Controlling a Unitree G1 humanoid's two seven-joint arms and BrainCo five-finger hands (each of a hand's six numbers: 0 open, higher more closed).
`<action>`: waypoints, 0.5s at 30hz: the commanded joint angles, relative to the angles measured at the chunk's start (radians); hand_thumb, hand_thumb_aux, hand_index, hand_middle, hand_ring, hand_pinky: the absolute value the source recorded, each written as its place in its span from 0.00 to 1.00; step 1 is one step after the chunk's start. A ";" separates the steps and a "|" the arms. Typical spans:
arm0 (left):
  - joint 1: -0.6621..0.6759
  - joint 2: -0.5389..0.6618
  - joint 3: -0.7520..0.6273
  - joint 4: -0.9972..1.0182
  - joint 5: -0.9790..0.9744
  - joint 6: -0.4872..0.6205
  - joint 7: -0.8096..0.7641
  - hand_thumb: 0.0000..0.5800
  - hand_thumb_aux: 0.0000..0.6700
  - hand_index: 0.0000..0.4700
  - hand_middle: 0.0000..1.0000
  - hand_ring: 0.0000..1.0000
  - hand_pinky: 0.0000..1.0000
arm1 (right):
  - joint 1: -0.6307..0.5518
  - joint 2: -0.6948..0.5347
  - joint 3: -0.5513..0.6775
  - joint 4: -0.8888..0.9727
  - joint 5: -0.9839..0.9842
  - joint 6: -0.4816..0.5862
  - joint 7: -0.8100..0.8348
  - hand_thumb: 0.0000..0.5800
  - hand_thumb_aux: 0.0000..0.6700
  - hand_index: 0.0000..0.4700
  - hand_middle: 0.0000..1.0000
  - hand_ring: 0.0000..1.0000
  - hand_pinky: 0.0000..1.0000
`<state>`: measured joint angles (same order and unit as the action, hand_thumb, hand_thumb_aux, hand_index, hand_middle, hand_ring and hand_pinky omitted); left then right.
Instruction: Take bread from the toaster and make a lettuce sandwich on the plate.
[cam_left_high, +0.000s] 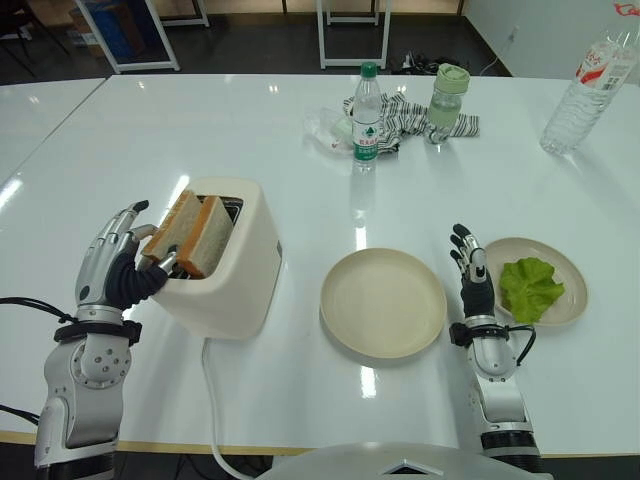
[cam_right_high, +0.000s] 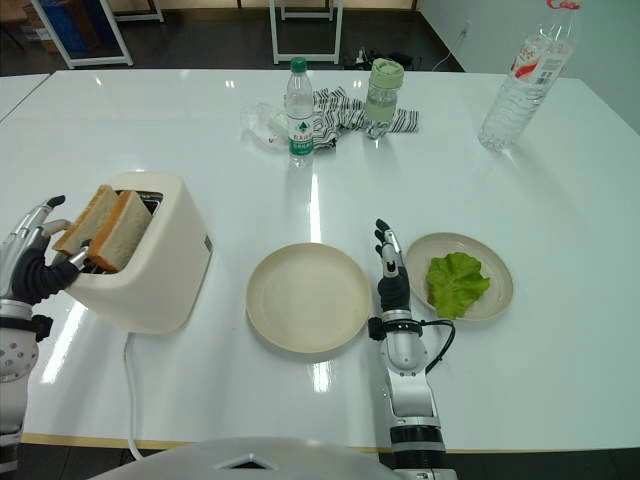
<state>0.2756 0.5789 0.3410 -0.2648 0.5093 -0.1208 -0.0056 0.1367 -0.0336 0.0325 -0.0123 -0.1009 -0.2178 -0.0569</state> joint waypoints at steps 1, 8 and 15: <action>-0.022 -0.012 -0.004 0.015 0.033 -0.121 0.116 1.00 1.00 1.00 0.00 0.00 0.00 | 0.004 -0.002 -0.003 -0.007 -0.004 0.015 0.001 0.00 0.00 0.00 0.00 0.00 0.00; -0.069 -0.024 0.076 0.035 0.062 -0.215 0.310 1.00 1.00 1.00 0.15 0.15 0.15 | 0.004 -0.001 0.000 -0.002 -0.004 0.018 0.002 0.00 0.00 0.00 0.00 0.00 0.00; -0.118 -0.023 0.170 -0.039 0.016 -0.332 0.418 1.00 1.00 1.00 1.00 1.00 1.00 | 0.004 -0.001 0.000 -0.002 -0.003 0.021 0.003 0.00 0.00 0.00 0.00 0.00 0.00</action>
<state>0.1827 0.5577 0.4919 -0.2602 0.5552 -0.4071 0.3989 0.1391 -0.0335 0.0334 -0.0135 -0.1008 -0.2077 -0.0568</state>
